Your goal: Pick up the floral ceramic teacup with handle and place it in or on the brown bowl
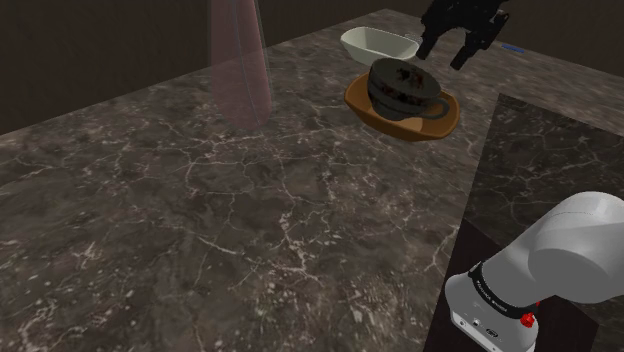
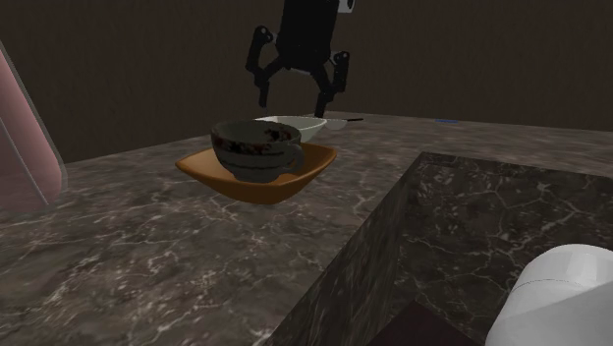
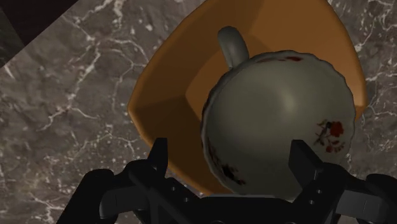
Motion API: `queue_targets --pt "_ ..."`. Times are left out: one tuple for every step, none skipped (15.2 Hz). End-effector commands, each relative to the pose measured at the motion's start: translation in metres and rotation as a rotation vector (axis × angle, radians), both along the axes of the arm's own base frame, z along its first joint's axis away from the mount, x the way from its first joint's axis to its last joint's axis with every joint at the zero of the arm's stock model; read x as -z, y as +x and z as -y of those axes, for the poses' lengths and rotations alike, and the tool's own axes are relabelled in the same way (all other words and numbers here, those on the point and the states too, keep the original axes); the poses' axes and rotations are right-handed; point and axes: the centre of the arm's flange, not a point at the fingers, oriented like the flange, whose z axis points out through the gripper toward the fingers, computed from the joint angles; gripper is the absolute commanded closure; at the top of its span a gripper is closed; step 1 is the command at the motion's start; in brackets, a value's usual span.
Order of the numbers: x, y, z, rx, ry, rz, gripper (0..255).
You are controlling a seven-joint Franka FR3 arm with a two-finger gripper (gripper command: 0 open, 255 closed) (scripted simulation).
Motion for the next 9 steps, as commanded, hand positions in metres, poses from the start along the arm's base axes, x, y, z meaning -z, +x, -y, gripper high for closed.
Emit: queue_targets --pt "-0.023 -0.005 0.004 0.0 0.0 0.0 0" --pt "-0.033 -0.006 0.006 0.0 0.0 0.0 0" --pt "-0.033 -0.006 0.006 0.0 0.0 0.0 0" --pt "-0.033 -0.006 0.006 0.0 0.0 0.0 0" --pt "-0.033 -0.006 0.006 0.0 0.0 0.0 0" --pt "-0.033 -0.006 0.006 0.0 0.0 0.0 0" --pt "-0.033 -0.006 0.006 0.0 0.0 0.0 0" --pt "-0.033 -0.006 0.006 0.0 0.0 0.0 0" --pt "-0.033 -0.006 0.006 0.0 0.0 0.0 0"
